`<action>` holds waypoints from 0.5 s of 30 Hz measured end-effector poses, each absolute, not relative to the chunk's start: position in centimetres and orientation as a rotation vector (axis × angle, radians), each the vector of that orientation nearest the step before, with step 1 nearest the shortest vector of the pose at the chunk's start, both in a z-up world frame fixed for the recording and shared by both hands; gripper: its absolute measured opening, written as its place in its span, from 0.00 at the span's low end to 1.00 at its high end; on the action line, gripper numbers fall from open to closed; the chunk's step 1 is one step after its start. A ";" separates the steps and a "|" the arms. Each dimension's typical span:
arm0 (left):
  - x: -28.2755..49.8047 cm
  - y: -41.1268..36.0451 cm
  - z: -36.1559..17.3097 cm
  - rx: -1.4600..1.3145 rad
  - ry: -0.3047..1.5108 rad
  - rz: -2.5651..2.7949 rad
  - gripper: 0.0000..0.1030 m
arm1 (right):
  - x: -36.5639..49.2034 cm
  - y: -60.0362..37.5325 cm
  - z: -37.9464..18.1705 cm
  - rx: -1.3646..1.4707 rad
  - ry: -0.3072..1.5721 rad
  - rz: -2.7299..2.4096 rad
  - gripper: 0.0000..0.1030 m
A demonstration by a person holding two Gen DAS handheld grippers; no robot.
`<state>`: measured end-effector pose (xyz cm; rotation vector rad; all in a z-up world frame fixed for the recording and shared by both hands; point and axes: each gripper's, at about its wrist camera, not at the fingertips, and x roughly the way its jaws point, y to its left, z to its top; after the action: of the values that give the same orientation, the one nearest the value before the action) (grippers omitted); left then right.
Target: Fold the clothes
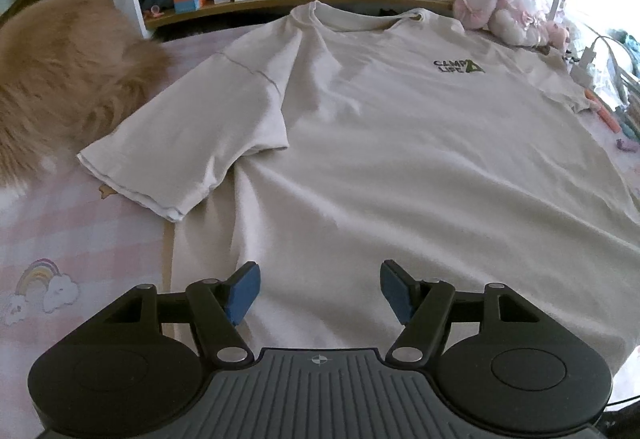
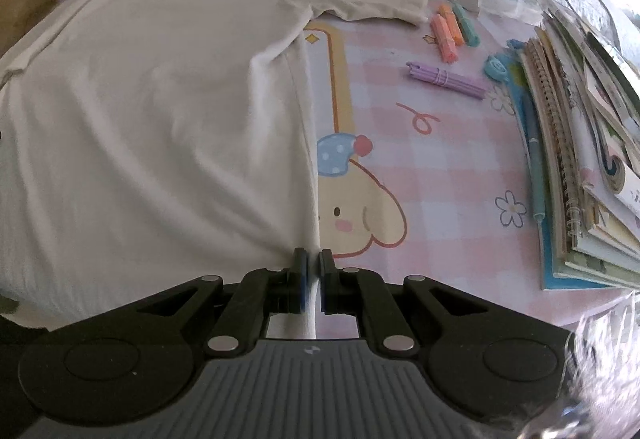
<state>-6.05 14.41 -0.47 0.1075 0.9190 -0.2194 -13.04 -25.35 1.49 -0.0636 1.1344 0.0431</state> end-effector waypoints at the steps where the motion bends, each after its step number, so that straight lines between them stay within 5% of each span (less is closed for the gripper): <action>1: -6.1 14.5 -0.4 0.108 0.918 -0.217 0.66 | -13.0 -25.2 1.5 -0.075 1.137 0.049 0.06; 15: -4.9 16.5 2.1 0.046 0.842 -0.160 0.66 | -12.2 -23.9 3.3 -0.108 1.091 0.112 0.15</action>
<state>-4.86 16.46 2.11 0.0456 0.8423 -0.1602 -12.17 -23.88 3.34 -0.1082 1.0905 0.1119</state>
